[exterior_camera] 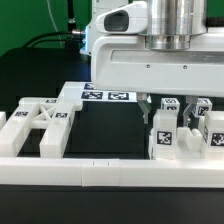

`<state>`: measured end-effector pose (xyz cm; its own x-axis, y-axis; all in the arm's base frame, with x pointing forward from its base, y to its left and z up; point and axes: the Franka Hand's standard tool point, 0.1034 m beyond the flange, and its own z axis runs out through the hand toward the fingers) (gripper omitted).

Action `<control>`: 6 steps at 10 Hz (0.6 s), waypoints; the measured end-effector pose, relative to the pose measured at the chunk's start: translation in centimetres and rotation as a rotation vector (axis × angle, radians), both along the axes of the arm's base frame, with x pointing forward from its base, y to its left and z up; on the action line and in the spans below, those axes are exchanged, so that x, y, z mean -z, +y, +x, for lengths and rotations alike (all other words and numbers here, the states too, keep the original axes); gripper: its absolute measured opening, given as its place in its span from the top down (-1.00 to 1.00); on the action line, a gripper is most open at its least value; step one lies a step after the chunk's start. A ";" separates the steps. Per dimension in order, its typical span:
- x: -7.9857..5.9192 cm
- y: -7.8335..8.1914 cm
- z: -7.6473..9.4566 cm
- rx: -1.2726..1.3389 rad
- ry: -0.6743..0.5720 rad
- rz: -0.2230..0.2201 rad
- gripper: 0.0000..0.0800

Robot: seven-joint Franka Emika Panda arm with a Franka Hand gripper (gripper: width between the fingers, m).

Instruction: Assemble chair

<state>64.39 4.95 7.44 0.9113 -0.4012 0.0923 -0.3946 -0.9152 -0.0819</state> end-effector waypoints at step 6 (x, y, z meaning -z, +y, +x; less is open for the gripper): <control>0.0 0.2 -0.1 0.625 0.014 0.069 0.28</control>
Offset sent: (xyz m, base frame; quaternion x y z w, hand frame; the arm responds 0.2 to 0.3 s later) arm -0.0063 0.0035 -0.0002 0.0070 0.0060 0.2240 0.9746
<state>64.31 5.15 7.46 0.5038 -0.8630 0.0370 -0.8546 -0.5042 -0.1241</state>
